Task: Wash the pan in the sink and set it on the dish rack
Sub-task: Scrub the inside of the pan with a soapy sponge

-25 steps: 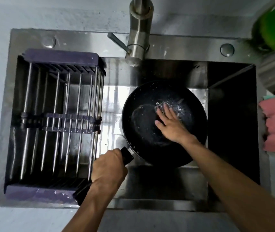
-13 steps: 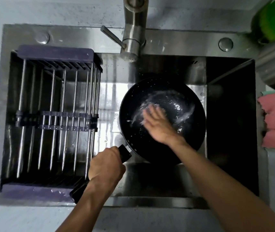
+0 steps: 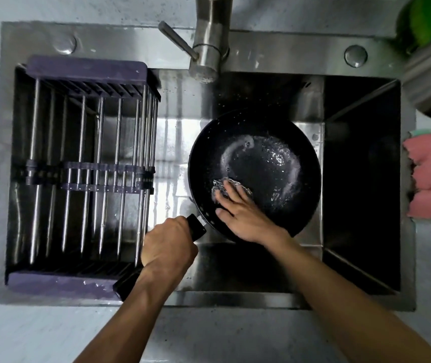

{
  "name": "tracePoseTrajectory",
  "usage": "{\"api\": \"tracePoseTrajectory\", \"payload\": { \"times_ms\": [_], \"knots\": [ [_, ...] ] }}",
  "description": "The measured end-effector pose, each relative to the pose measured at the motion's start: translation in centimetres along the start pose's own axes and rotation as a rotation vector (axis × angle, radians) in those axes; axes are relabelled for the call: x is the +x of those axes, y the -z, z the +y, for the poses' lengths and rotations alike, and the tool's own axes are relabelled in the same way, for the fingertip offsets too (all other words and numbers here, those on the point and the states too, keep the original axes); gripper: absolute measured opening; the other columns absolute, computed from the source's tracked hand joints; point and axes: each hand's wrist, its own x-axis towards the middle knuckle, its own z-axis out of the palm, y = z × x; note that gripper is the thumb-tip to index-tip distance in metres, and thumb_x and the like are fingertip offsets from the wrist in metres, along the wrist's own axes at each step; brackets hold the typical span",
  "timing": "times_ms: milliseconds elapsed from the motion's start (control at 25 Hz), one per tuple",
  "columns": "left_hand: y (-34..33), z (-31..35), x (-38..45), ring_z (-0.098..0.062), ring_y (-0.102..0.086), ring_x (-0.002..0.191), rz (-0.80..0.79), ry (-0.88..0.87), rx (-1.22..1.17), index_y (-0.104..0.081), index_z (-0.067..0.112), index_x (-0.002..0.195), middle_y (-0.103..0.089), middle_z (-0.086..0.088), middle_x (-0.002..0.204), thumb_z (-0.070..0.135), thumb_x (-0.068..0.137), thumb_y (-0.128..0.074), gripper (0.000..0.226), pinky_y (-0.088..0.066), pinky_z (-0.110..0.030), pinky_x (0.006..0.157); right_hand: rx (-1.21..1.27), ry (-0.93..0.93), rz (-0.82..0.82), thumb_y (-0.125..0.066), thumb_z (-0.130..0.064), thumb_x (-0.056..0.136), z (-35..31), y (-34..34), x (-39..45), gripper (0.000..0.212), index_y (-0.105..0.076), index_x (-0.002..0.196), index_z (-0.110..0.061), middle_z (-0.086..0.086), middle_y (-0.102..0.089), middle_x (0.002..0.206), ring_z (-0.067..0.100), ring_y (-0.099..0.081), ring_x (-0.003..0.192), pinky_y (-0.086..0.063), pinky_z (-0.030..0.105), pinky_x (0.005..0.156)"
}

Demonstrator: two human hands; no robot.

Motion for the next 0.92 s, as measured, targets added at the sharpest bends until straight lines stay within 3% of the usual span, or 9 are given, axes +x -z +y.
{"api": "tracePoseTrajectory", "payload": {
  "times_ms": [40,160,280,400,520,600,720,840,920],
  "knots": [
    [0.0,0.0,0.1,-0.028,-0.066,0.095,0.003,-0.005,0.0,-0.059,0.015,0.113,-0.066,-0.006,0.105,0.021,0.082,-0.06,0.031,-0.046,-0.031,0.072,0.054,0.04,0.046,-0.029,-0.044,0.108,-0.3,0.6,1.6,0.056,-0.012,0.16,-0.031,-0.005,0.015,0.167,0.023,0.017,0.153,0.008,0.041,0.125],
    [0.0,-0.1,0.1,-0.028,-0.066,0.096,0.004,-0.004,0.008,-0.059,0.015,0.113,-0.066,-0.006,0.106,0.022,0.082,-0.06,0.031,-0.047,-0.031,0.072,0.047,-0.258,0.192,-0.022,-0.05,0.107,1.2,3.4,3.7,0.061,0.001,0.161,-0.032,-0.002,0.022,0.166,0.026,0.022,0.152,0.009,0.045,0.124],
    [-0.1,0.0,0.2,-0.027,-0.066,0.093,-0.003,-0.005,0.017,-0.059,0.015,0.112,-0.066,-0.006,0.102,0.021,0.082,-0.06,0.03,-0.044,-0.03,0.069,-0.061,-0.102,0.128,-0.022,-0.05,0.107,1.2,0.9,2.0,0.06,0.003,0.16,-0.035,-0.005,0.024,0.165,0.022,0.024,0.152,0.011,0.044,0.124],
    [0.0,-0.1,0.1,-0.026,-0.066,0.093,-0.001,0.004,0.005,-0.059,0.016,0.111,-0.066,-0.005,0.103,0.021,0.082,-0.059,0.029,-0.042,-0.03,0.068,0.068,-0.245,0.255,-0.016,-0.053,0.106,0.3,2.1,3.3,0.062,0.006,0.16,-0.033,-0.002,0.024,0.165,0.023,0.023,0.152,0.009,0.047,0.124],
    [0.0,0.1,0.2,-0.026,-0.066,0.093,-0.009,0.001,-0.003,-0.059,0.016,0.111,-0.066,-0.005,0.102,0.02,0.081,-0.06,0.03,-0.045,-0.03,0.069,0.111,-0.145,0.258,-0.017,-0.05,0.107,0.2,2.3,3.8,0.059,0.006,0.159,-0.035,-0.006,0.025,0.164,0.018,0.023,0.152,0.009,0.046,0.125],
    [0.1,-0.1,0.0,-0.026,-0.066,0.093,-0.015,0.009,-0.017,-0.058,0.016,0.111,-0.066,-0.005,0.103,0.022,0.082,-0.061,0.03,-0.045,-0.031,0.07,0.157,-0.285,0.334,-0.016,-0.053,0.106,0.3,2.4,4.2,0.061,0.01,0.158,-0.034,-0.004,0.032,0.16,0.02,0.025,0.151,0.012,0.047,0.124],
    [0.0,0.0,0.2,-0.026,-0.066,0.093,-0.003,-0.004,-0.016,-0.058,0.016,0.112,-0.066,-0.005,0.103,0.022,0.082,-0.06,0.03,-0.046,-0.031,0.071,0.088,-0.094,0.273,-0.019,-0.05,0.107,0.7,3.0,4.7,0.059,0.01,0.157,-0.039,-0.011,0.031,0.159,0.013,0.027,0.149,0.008,0.046,0.125],
    [0.0,-0.1,0.1,-0.025,-0.066,0.094,0.003,-0.003,-0.017,-0.059,0.016,0.111,-0.066,-0.004,0.104,0.021,0.082,-0.06,0.029,-0.042,-0.03,0.07,0.115,-0.252,0.353,-0.02,-0.052,0.106,0.5,3.1,5.1,0.064,0.012,0.159,-0.033,-0.004,0.031,0.161,0.02,0.028,0.149,0.01,0.049,0.124],
    [-0.1,0.0,0.2,-0.025,-0.066,0.092,0.005,-0.01,-0.01,-0.059,0.016,0.11,-0.066,-0.004,0.102,0.021,0.082,-0.061,0.028,-0.041,-0.029,0.068,0.001,-0.066,0.276,-0.024,-0.05,0.107,0.5,2.8,4.9,0.065,0.013,0.158,-0.035,-0.006,0.032,0.16,0.018,0.027,0.15,0.013,0.048,0.124]
  ]
}}
